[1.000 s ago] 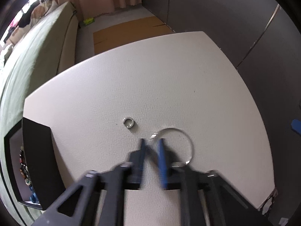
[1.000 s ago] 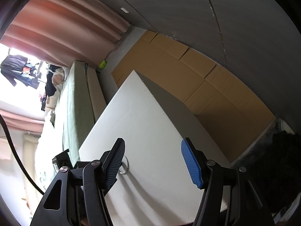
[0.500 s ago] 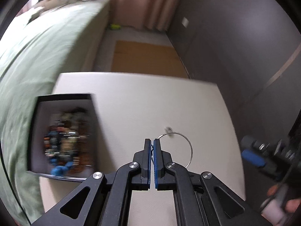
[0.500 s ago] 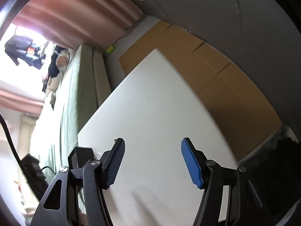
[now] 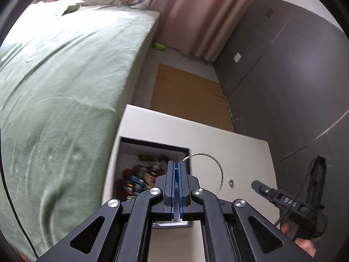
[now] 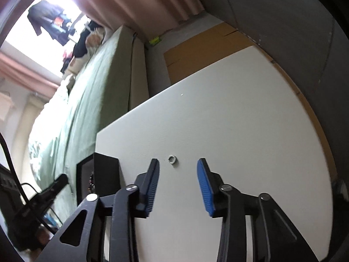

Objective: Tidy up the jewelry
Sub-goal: 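Carry the silver hoop into the box with the left tool while the right tool grasps the small silver ring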

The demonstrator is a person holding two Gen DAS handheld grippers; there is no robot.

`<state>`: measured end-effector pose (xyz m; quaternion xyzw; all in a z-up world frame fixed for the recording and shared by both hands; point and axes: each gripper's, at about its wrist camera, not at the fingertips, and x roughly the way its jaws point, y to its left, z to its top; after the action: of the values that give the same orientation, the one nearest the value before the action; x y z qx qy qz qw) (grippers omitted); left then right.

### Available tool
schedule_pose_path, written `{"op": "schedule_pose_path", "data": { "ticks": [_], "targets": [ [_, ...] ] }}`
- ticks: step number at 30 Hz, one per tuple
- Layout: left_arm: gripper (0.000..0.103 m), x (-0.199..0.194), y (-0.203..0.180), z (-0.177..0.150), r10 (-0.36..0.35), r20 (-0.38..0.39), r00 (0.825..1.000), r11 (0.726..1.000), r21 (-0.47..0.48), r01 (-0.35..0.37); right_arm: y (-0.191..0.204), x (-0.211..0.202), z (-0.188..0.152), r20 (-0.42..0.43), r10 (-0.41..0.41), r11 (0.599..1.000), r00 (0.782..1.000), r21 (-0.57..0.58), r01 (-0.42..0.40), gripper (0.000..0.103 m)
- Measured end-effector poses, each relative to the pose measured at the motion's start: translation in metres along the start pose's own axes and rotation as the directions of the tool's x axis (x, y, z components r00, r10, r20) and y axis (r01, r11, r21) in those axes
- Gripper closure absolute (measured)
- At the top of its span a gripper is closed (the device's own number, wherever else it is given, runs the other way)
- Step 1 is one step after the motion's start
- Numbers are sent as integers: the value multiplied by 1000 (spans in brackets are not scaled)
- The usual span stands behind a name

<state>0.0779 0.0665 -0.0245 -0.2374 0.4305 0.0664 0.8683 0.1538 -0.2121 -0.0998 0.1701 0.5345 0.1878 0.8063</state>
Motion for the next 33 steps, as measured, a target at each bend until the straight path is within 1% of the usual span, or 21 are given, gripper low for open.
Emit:
{"op": "schedule_pose_path", "data": {
  "ticks": [1,3,6,9,11,14,18,22,23,24,25,27,28,31,33],
  "targets": [
    [101,0,6,2,3,1,1000,1000,-10,-3,3,5,0,-9,-11,1000,1000,-11,11,74],
    [102,2,15,6,7,0,1000,1000,-26,-7,7,13,-1,-19,-36,999,999,-33,36,77],
    [102,3,27,12,14,-3,1000,999,-49,-15,11,22,0,-30,-76,996,997,-59,74,78],
    [102,5,34,15,31,-13,999,998,-50,-32,18,28,-1,-26,-122,988,992,-93,119,78],
    [101,6,38,15,26,-22,999,998,-61,-27,22,30,0,-29,-134,985,991,-114,130,78],
    [101,6,44,16,24,-24,999,997,-72,-26,29,34,-2,-21,-177,975,984,-143,172,78],
    [101,6,48,17,17,-27,1000,996,-83,-19,36,43,-6,-25,-252,951,967,-189,243,78],
    [101,9,47,16,10,-37,999,996,-84,-13,42,45,-10,4,-318,918,948,-250,309,78],
    [101,10,47,16,7,-38,999,996,-84,-10,45,45,-11,10,-333,909,943,-263,324,80],
    [101,11,46,15,3,-38,999,996,-85,-7,46,46,-13,16,-349,899,937,-276,339,89],
    [101,11,45,15,-5,-31,999,996,-90,3,47,45,-13,18,-350,897,937,-280,341,89],
    [100,9,46,14,-51,-13,999,993,-110,49,44,43,-13,15,-331,907,943,-271,323,91],
    [98,9,46,14,-53,-17,998,992,-118,50,41,40,-13,13,-314,916,949,-258,307,91],
    [97,6,51,14,-42,-24,999,988,-148,38,37,27,-12,23,-260,939,965,-228,258,91],
    [96,5,54,14,-44,-32,999,985,-168,38,38,19,-12,35,-230,947,973,-224,232,91]
  ]
}}
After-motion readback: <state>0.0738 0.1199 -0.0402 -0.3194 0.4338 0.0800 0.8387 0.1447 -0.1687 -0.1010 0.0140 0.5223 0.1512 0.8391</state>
